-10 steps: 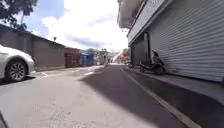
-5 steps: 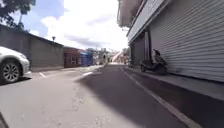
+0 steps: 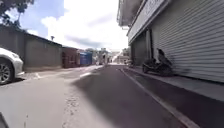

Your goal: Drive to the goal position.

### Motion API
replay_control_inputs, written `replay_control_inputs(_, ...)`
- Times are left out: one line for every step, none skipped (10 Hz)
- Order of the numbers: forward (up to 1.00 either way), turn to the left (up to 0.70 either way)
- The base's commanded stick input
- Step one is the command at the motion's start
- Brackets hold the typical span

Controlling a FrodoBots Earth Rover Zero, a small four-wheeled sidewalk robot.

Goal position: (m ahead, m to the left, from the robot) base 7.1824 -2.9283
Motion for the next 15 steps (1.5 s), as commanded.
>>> replay_control_inputs(0.70, 0.00)
replay_control_inputs(0.70, 0.00)
replay_control_inputs(0.70, 0.00)
replay_control_inputs(0.70, 0.00)
replay_control_inputs(0.70, 0.00)
replay_control_inputs(0.70, 0.00)
replay_control_inputs(0.70, 0.00)
replay_control_inputs(0.70, 0.00)
replay_control_inputs(0.70, 0.00)
replay_control_inputs(0.70, 0.00)
replay_control_inputs(0.70, 0.00)
replay_control_inputs(0.70, 0.00)
replay_control_inputs(0.70, 0.00)
replay_control_inputs(0.70, 0.00)
replay_control_inputs(0.60, 0.00)
